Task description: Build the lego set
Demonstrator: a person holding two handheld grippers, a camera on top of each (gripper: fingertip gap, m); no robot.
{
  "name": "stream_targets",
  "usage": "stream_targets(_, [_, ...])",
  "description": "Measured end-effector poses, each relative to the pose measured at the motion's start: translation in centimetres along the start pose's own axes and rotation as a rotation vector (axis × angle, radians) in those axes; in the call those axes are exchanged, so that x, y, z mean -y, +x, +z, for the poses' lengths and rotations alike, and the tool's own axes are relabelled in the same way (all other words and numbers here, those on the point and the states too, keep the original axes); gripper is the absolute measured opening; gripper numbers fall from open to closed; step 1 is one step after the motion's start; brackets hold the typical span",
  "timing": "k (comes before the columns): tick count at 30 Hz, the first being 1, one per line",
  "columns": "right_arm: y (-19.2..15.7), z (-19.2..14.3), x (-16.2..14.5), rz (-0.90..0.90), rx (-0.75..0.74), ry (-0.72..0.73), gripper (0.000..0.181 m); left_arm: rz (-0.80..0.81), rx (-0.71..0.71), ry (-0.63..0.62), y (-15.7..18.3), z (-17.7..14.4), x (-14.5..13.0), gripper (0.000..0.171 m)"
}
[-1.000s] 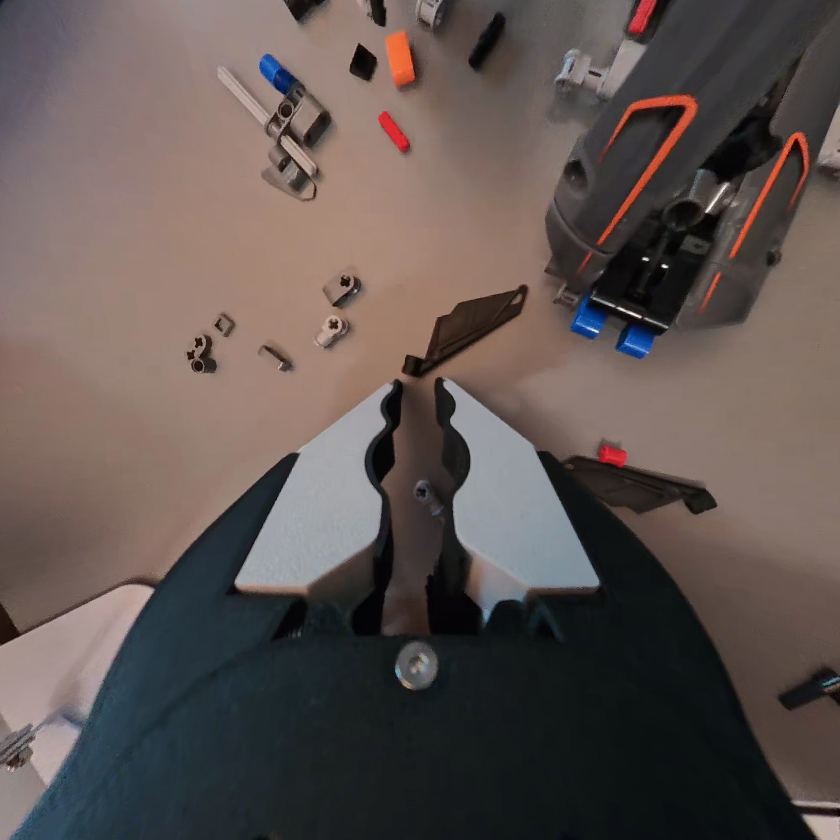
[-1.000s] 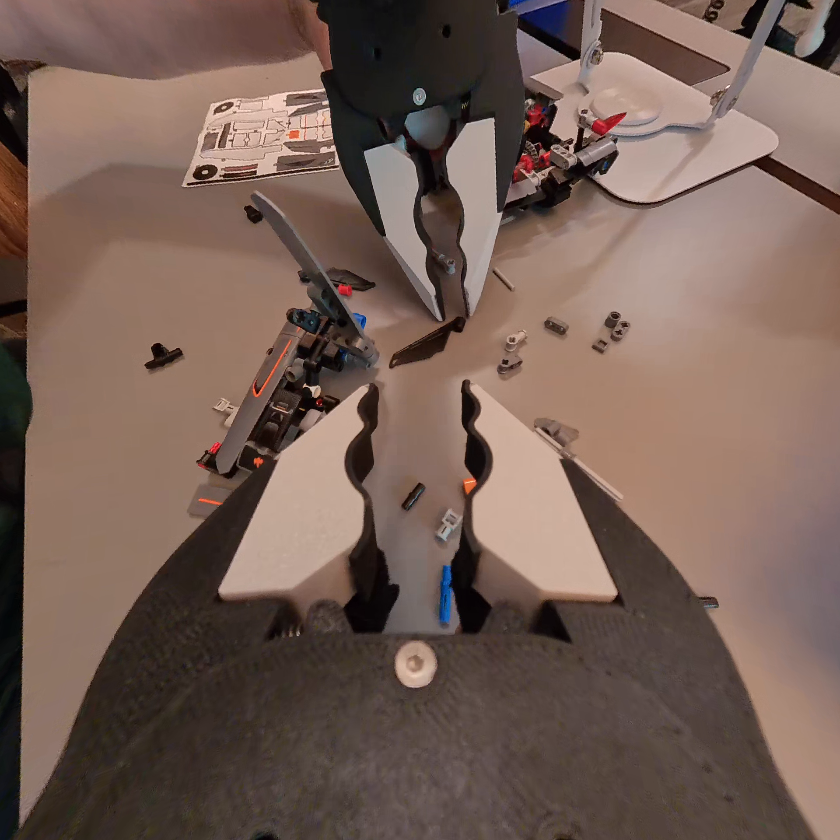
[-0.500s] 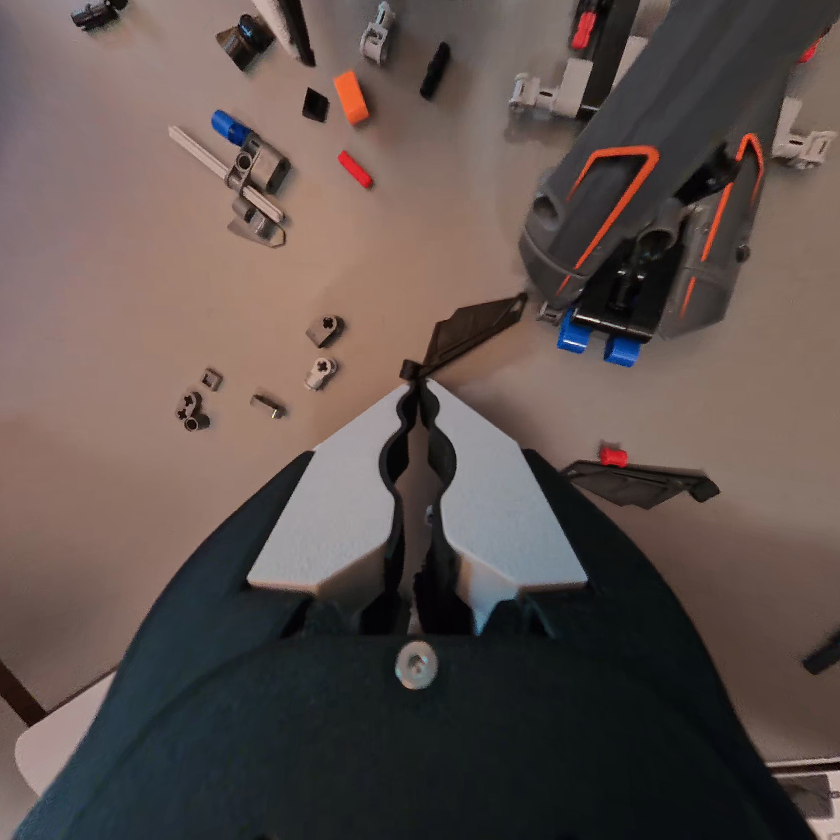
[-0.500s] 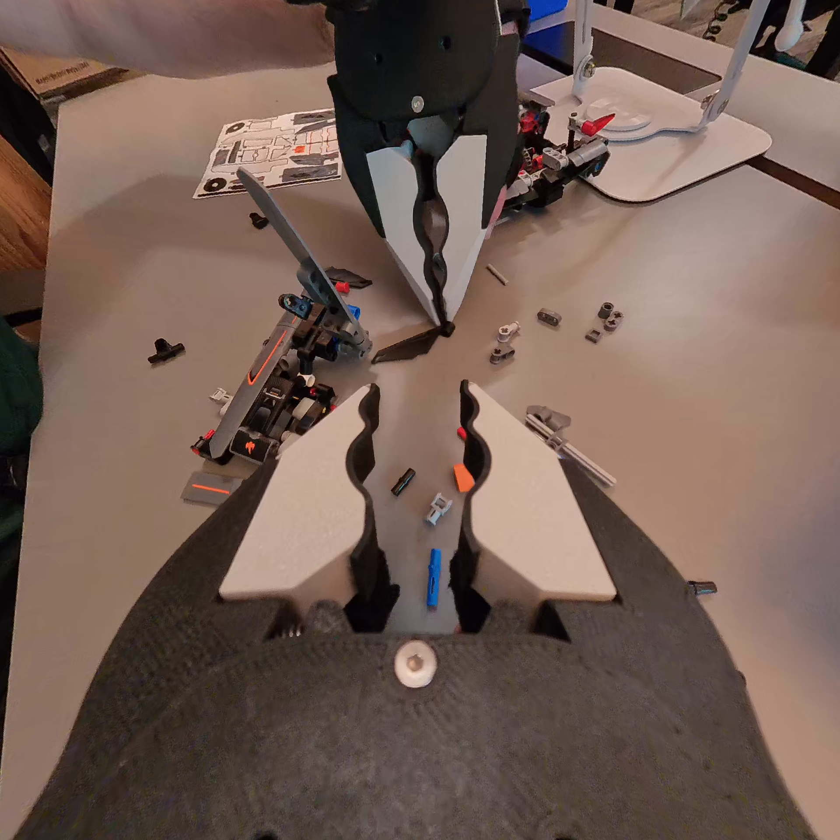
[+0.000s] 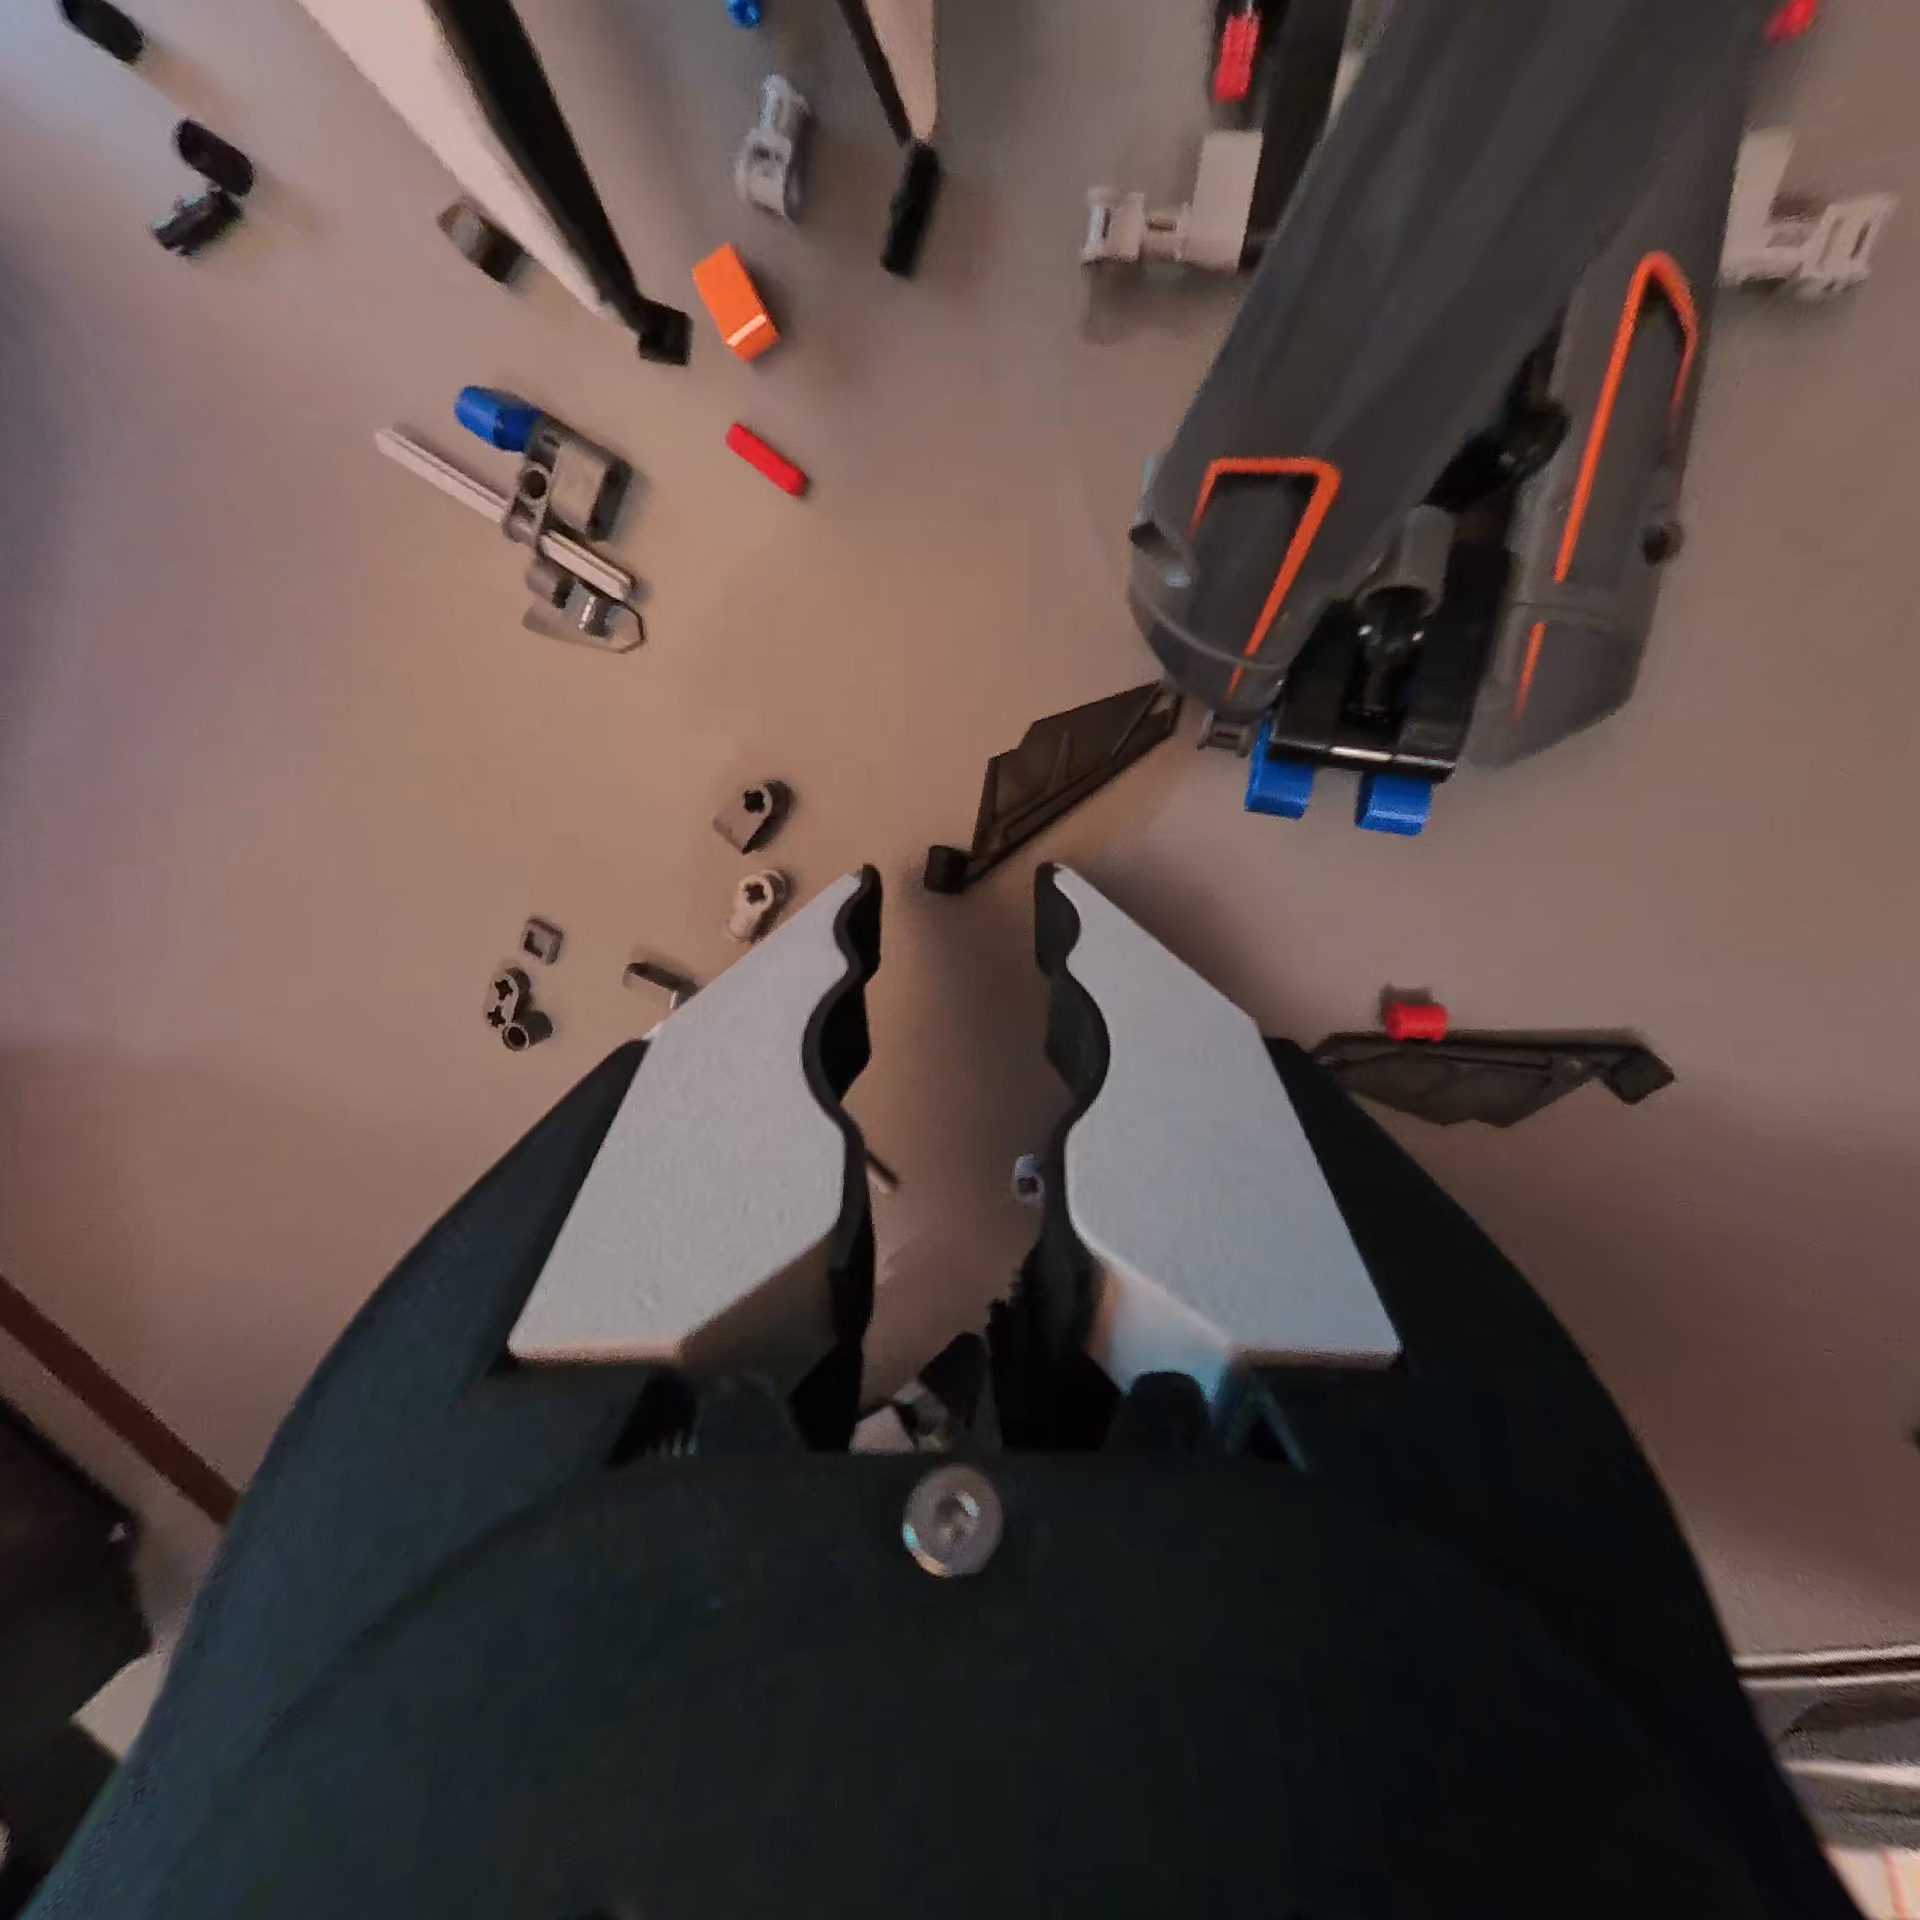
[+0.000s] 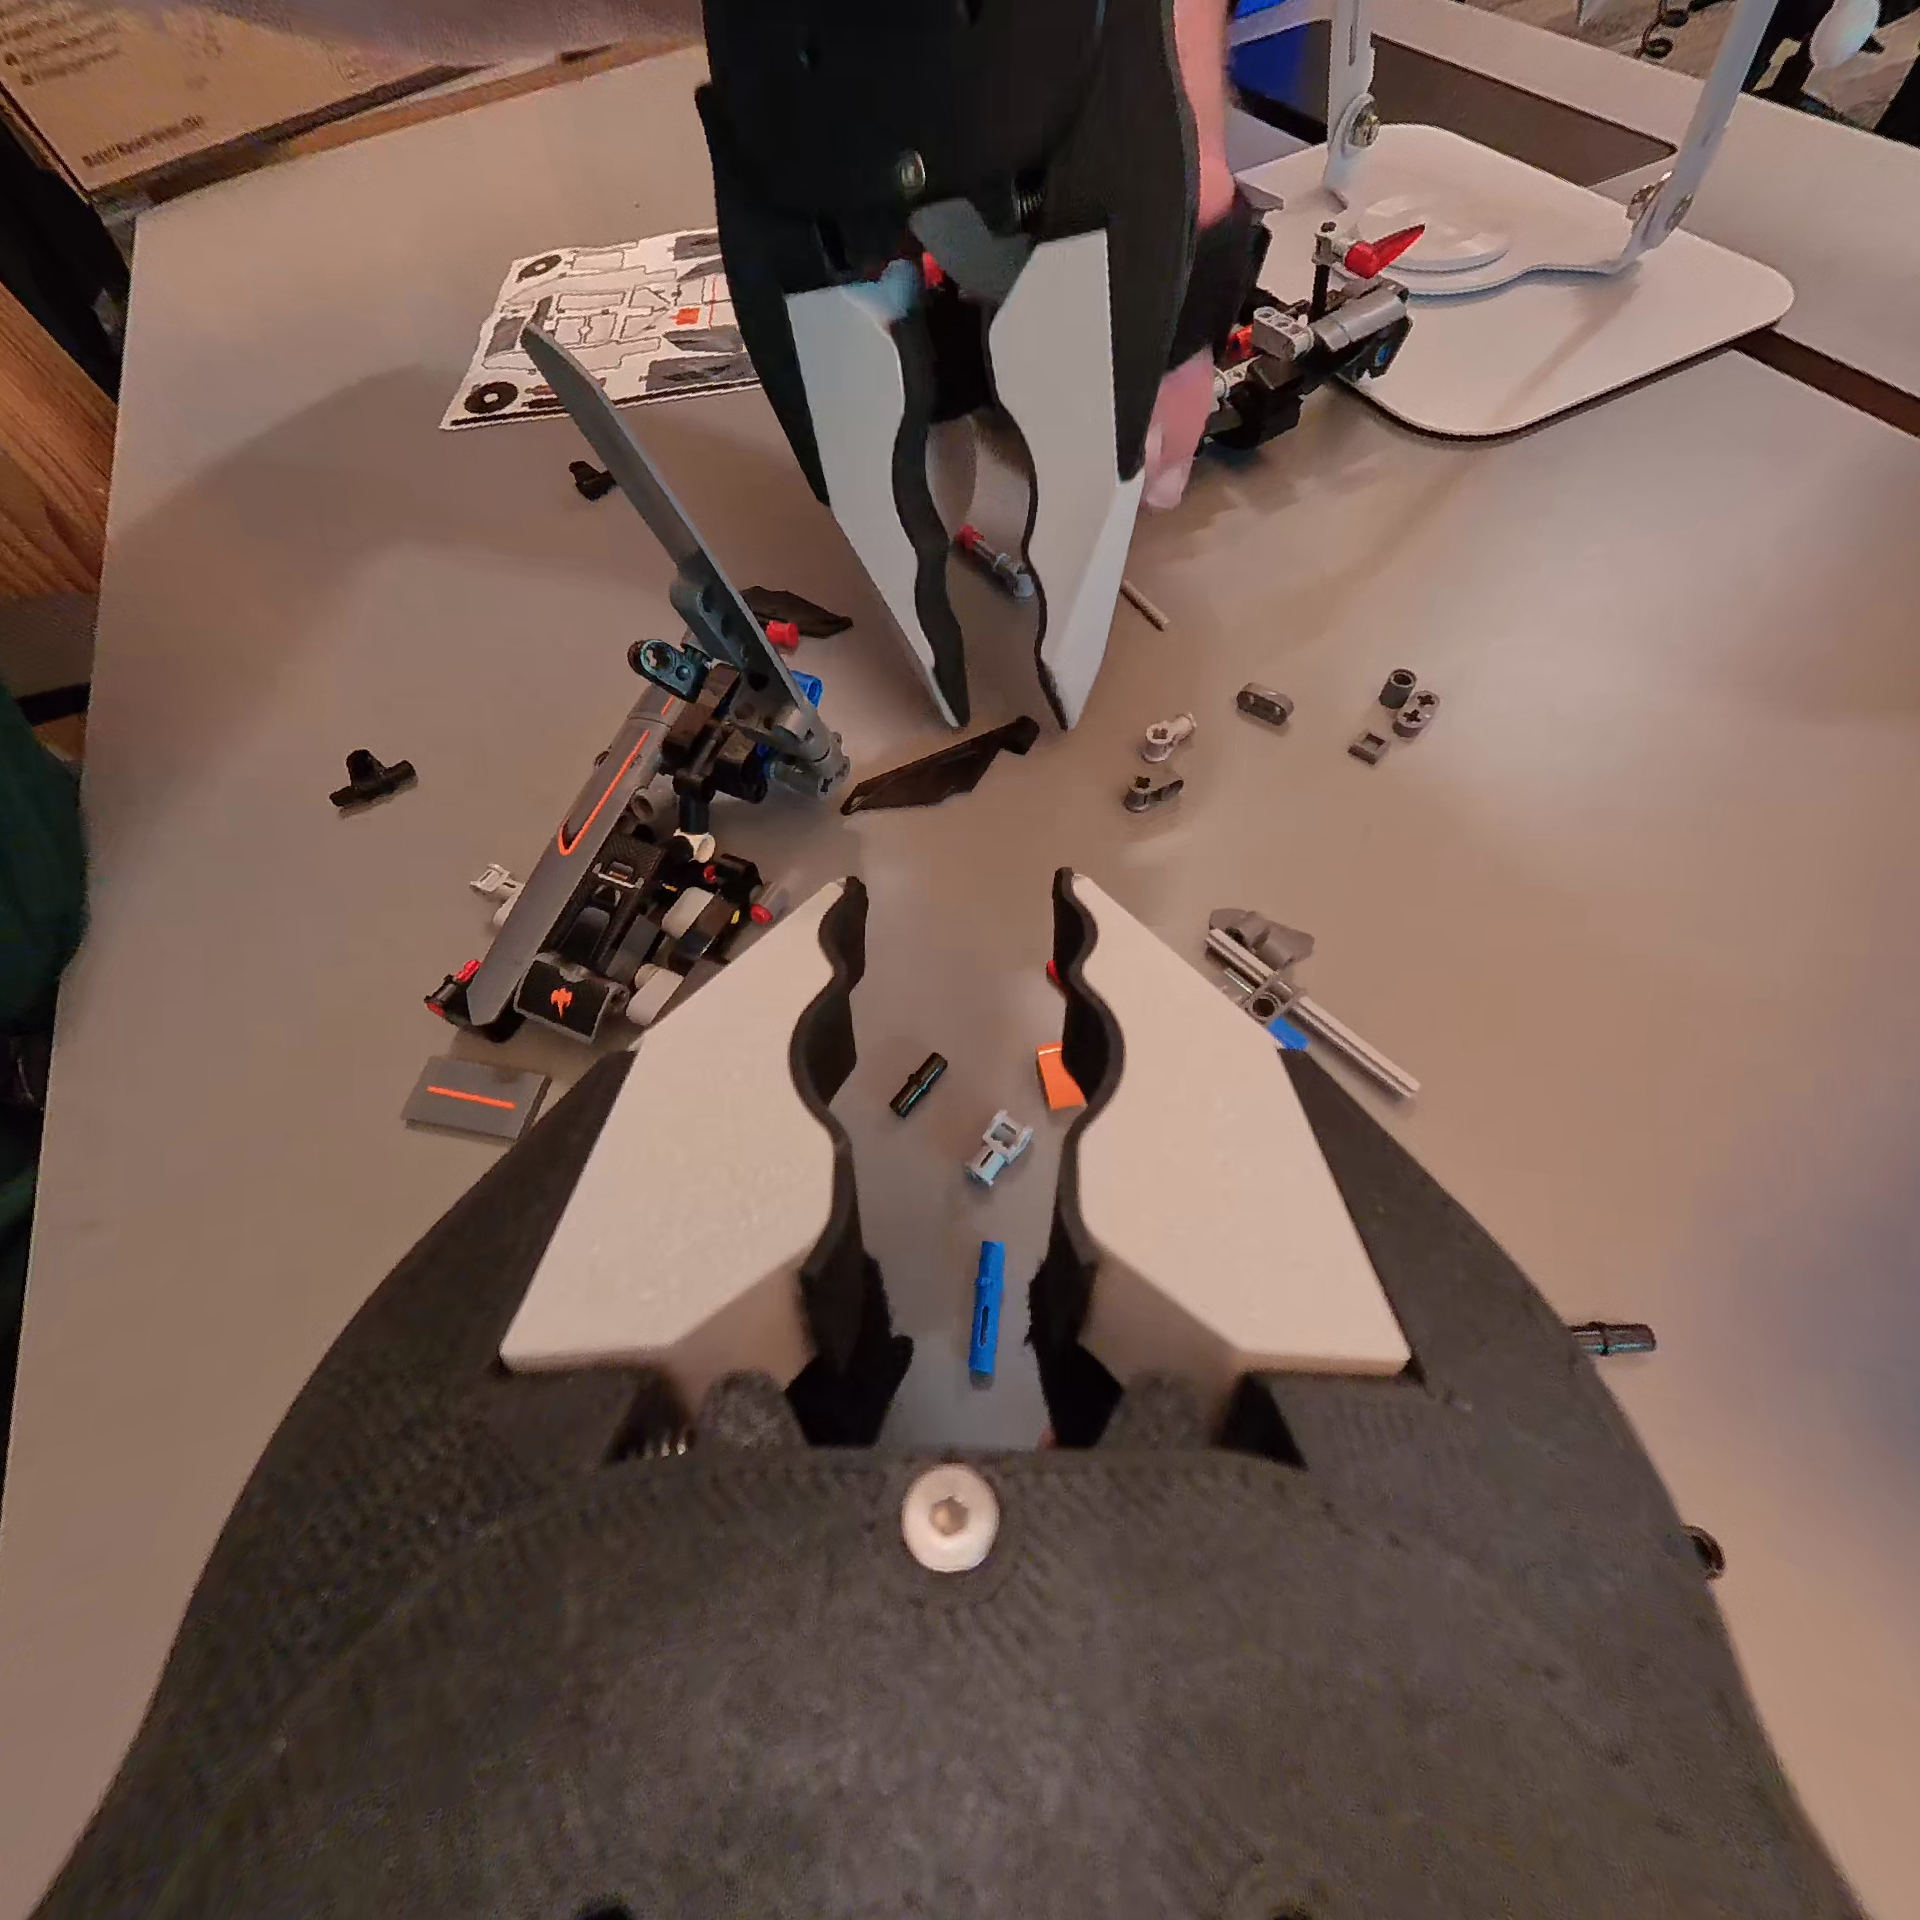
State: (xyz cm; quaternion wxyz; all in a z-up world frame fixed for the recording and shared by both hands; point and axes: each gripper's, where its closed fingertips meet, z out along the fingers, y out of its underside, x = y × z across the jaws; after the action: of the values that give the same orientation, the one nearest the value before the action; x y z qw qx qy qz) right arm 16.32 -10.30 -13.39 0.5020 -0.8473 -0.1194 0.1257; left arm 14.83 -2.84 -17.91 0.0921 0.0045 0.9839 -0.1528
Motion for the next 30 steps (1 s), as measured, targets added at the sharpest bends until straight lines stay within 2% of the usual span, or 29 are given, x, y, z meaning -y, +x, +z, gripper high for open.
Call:
stream_targets(5, [0.2,-0.2,-0.2,0.005,-0.001,0.007,0.035,0.018,-0.092,0.000,0.4,0.6,0.3,0.011])
stream_targets(9, [0.4,-0.3,-0.4,0.010,0.003,0.013,0.034,-0.026,-0.118,0.022,0.5,0.6,0.4,0.009])
stream_targets(17, [0.3,-0.9,0.7,-0.069,-0.050,0.027,0.038,-0.287,-0.082,0.115,0.0,-0.1,-0.4,0.009])
stream_targets(21, [-0.1,-2.0,2.4,-0.203,-0.175,-0.001,0.037,-0.436,-0.050,0.209,-0.8,-2.7,-0.1,0.009])
stream_targets(24, [-1.2,-3.5,4.9,-0.332,-0.287,-0.006,0.031,-0.530,-0.035,0.279,-1.3,-5.6,0.4,0.008])
stream_targets(30, [-3.7,-5.3,10.0,-0.580,-0.531,-0.053,0.027,-0.610,-0.093,0.465,0.0,-12.6,4.0,0.008])
